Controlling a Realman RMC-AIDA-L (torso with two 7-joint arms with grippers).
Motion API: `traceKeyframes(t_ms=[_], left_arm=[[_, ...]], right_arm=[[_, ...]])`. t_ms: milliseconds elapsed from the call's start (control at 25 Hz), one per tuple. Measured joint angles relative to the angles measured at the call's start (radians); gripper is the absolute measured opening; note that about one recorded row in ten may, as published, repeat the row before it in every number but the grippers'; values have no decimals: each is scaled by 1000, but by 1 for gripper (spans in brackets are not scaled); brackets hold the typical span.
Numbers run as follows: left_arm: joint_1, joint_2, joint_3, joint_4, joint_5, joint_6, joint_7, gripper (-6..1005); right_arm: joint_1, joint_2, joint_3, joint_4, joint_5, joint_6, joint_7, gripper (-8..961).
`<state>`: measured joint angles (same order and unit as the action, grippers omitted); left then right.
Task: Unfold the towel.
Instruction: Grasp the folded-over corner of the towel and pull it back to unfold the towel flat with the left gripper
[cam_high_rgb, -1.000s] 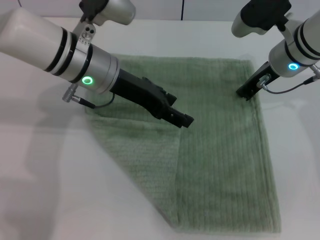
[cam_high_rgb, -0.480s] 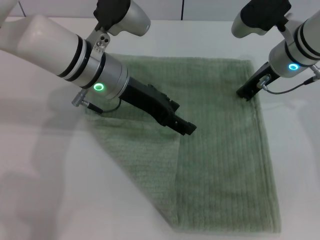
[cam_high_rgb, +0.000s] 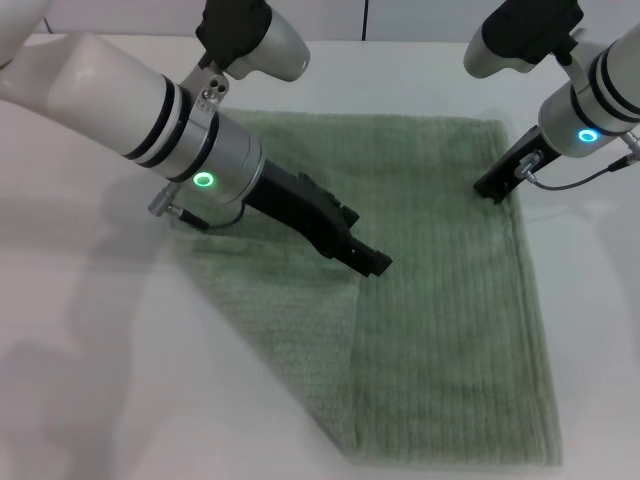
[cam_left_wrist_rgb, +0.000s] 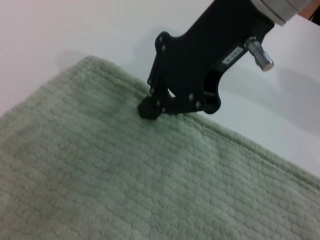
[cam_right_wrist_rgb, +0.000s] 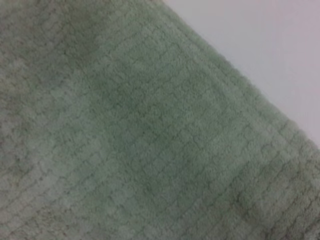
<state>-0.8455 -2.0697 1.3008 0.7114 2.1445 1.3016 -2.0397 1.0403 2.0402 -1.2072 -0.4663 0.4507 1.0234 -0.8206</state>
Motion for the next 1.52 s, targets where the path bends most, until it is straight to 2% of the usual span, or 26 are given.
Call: traceKeyframes(t_ms=[560,1520], left_arm=[[-13,-5,123,-50,-3,-129,-15,718],[-28,-4,153,-65,-7,-128,-16,706]], right_arm=[[7,0,0,0,-4,0,0,0],[6,0,0,0,-4,-1,0,-1]])
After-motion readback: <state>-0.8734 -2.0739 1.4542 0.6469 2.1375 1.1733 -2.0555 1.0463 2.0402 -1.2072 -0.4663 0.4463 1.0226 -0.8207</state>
